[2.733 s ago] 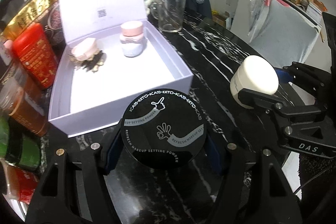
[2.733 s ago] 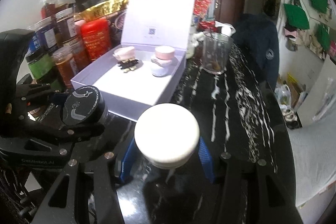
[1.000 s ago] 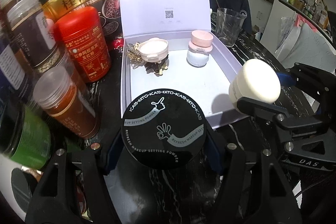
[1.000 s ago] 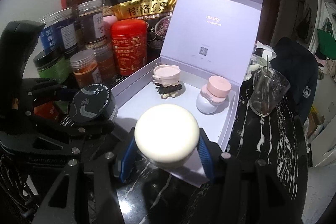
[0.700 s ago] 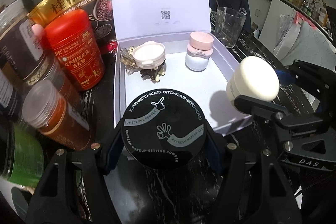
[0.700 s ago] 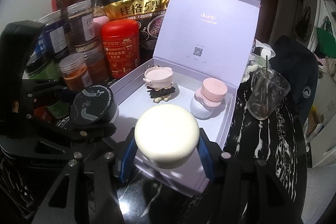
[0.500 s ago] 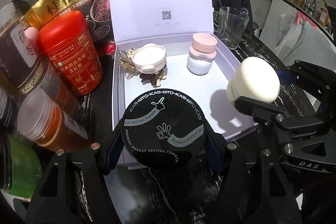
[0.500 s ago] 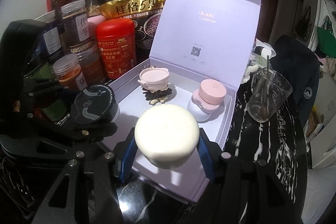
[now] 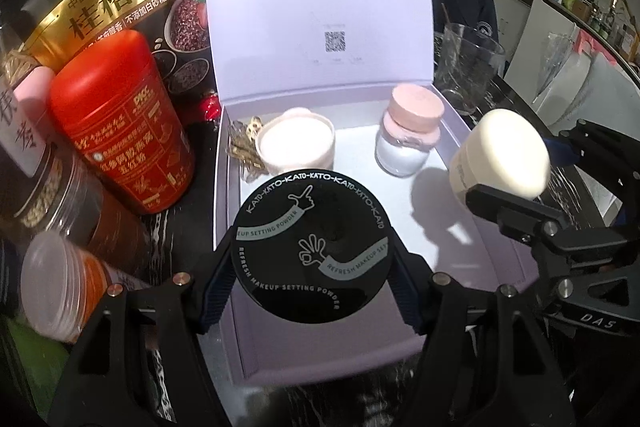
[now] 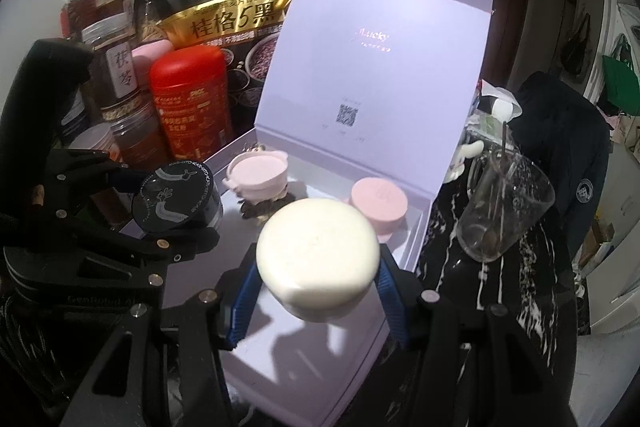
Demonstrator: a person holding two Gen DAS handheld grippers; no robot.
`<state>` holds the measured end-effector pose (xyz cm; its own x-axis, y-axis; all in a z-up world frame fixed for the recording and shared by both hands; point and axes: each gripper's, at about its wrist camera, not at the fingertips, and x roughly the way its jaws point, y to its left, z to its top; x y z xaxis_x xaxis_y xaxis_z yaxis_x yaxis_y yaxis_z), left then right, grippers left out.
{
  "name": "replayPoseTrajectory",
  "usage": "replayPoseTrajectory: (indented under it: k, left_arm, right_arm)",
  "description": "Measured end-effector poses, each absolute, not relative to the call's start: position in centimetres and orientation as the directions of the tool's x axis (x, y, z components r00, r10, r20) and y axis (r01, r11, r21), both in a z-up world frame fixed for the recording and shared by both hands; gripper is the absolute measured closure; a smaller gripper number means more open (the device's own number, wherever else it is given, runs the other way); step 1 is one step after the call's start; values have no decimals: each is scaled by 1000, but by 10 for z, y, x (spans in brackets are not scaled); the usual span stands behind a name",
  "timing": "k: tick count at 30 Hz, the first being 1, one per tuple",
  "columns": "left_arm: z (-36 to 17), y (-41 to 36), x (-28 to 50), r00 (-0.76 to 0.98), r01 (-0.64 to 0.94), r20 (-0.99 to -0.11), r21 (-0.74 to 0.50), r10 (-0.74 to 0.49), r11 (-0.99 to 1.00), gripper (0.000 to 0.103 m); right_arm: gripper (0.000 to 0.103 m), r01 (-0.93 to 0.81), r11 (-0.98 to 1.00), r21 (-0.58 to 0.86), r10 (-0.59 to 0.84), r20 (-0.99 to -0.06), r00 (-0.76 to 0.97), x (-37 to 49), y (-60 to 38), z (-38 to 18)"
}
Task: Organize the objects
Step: 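Lower the black tin into the box with left tool while right tool lowers the white jar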
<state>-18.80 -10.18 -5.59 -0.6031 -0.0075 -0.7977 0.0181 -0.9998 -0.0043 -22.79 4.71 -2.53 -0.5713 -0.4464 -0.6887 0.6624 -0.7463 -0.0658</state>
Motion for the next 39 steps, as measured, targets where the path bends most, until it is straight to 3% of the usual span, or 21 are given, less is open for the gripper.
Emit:
replayPoseTrajectory:
  k: [39]
  left_arm:
    - [-41,-113,-278,-635,54,-771,13,-44,-998,36]
  right_arm:
    - [47,631,-775,-39,-446,-673,-590,-326,42,-17]
